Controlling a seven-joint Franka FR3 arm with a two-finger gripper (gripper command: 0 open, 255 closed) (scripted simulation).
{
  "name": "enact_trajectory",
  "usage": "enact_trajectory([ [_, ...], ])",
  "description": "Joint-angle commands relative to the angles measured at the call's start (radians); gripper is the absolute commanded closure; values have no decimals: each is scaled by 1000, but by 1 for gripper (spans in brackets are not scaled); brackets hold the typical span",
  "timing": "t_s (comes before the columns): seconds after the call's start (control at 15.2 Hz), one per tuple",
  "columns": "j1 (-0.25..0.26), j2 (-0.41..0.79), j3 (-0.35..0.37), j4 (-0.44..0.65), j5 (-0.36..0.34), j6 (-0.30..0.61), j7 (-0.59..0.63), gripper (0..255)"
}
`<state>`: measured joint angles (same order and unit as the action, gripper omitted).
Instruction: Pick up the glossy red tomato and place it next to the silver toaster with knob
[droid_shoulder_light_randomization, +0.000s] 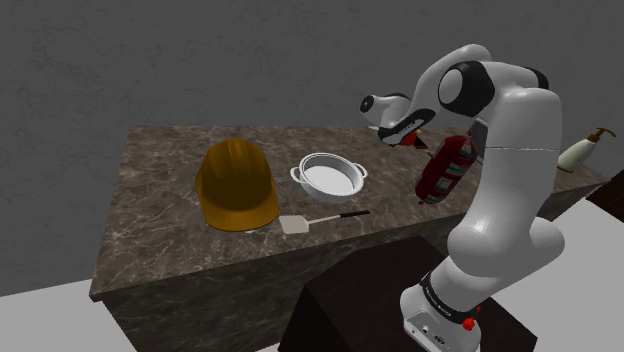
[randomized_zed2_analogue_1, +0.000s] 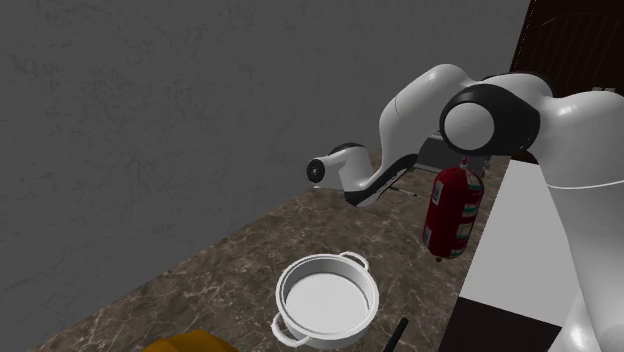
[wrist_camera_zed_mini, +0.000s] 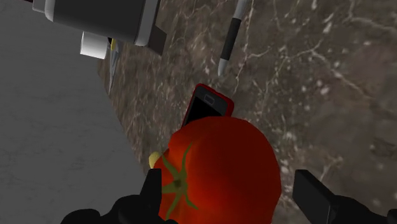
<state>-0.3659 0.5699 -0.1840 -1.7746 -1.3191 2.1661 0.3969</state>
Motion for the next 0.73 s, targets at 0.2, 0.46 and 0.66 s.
enact_trajectory([
  [0.2, 0, 0, 0, 0, 0, 0, 0, 255],
  [0.46, 0, 1, 0, 1, 0, 0, 0, 255],
  [0.66, -1, 2, 0, 3, 1, 0, -1, 255],
])
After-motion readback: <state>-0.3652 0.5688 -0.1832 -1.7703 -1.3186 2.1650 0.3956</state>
